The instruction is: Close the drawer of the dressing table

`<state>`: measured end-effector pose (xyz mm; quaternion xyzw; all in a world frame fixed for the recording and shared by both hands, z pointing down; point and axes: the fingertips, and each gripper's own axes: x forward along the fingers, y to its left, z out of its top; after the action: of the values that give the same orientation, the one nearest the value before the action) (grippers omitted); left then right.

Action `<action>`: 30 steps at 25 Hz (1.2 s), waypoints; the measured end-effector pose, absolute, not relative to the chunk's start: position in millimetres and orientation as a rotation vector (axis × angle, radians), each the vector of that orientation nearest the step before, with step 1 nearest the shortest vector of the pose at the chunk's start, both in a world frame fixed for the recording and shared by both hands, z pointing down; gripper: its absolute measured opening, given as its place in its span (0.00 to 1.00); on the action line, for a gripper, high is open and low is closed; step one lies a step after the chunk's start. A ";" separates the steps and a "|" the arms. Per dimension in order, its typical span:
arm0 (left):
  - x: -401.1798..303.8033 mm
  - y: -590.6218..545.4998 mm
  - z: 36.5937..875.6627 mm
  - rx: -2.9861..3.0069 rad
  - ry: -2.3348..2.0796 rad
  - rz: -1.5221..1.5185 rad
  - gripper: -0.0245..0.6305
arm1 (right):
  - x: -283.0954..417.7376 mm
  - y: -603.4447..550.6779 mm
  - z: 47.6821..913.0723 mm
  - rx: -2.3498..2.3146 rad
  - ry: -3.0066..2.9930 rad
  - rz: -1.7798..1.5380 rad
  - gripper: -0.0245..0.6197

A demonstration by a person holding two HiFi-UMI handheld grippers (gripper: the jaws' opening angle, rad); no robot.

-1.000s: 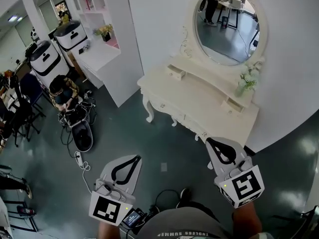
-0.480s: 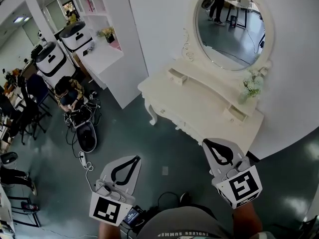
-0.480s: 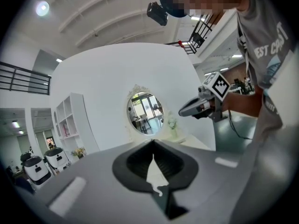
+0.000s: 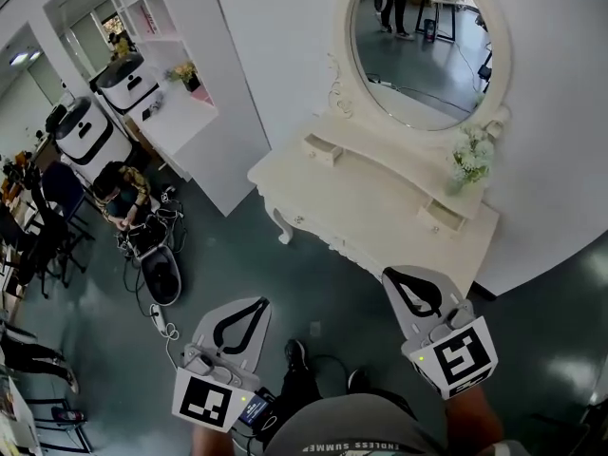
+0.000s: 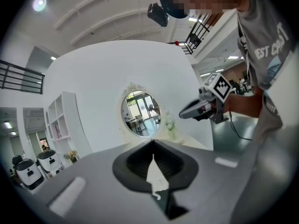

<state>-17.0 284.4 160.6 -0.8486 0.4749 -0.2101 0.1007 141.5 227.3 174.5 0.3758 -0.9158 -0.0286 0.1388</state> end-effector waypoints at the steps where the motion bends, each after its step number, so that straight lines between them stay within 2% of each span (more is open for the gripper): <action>1: -17.6 278.6 161.8 -2.518 1.381 -0.613 0.04 | 141.7 224.0 176.6 1.104 -2.635 -0.078 0.04; 17: -64.5 139.0 160.9 -2.708 1.074 -0.470 0.04 | 105.3 152.5 169.3 1.430 -2.405 -0.030 0.04; 30: -85.2 78.2 156.3 -2.767 0.886 -0.426 0.04 | 88.1 117.0 162.2 1.604 -2.274 -0.003 0.04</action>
<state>-85.2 78.2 156.3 -0.9373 0.3003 -0.1442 0.1025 88.1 117.0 162.2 0.5672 -0.8040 -0.0010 0.1784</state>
